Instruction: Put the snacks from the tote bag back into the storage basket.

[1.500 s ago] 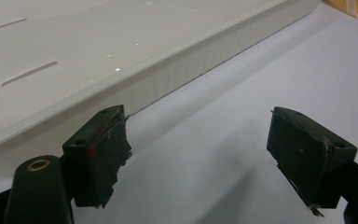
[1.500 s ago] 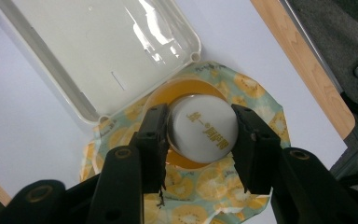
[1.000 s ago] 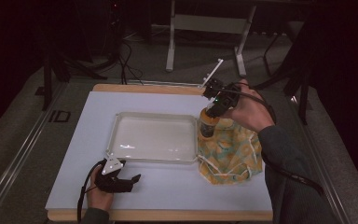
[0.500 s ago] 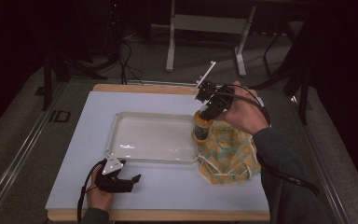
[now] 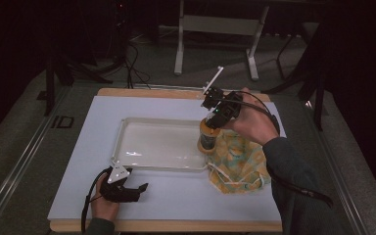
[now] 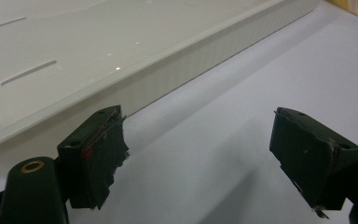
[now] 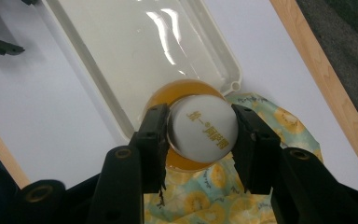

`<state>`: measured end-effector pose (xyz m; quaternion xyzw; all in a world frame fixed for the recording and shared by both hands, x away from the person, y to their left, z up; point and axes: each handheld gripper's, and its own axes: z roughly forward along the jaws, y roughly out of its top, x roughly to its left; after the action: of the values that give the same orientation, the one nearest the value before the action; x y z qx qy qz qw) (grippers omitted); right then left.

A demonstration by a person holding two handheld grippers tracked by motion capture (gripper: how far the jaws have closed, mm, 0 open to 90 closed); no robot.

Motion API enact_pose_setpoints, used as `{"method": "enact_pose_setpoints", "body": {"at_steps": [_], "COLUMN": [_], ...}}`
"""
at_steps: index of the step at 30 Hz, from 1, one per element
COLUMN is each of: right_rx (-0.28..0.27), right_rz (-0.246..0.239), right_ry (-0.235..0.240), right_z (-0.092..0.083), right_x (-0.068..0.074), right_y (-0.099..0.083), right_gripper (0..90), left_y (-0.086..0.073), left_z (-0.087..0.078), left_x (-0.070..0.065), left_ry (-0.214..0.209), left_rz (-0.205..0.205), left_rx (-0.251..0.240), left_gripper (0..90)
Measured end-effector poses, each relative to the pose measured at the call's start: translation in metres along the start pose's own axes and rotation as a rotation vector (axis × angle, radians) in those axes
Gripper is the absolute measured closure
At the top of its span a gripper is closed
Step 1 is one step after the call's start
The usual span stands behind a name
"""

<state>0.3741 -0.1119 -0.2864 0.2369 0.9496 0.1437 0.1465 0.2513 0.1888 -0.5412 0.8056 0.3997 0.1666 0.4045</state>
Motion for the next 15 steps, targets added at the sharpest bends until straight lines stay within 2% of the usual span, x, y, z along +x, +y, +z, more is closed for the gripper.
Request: {"method": "enact_pose_setpoints", "body": {"at_steps": [15], "right_rx": [-0.02], "right_rz": [0.006], "right_ry": [0.013], "right_z": [0.0029], "right_x": [0.0103], "right_y": [-0.0005], "right_gripper": [58.6], "left_y": [0.0003], "left_z": [0.0008], "left_x": [-0.001], "left_ry": [0.001], "left_rz": [0.008], "left_rx": [0.005], "left_gripper": [18.2]}}
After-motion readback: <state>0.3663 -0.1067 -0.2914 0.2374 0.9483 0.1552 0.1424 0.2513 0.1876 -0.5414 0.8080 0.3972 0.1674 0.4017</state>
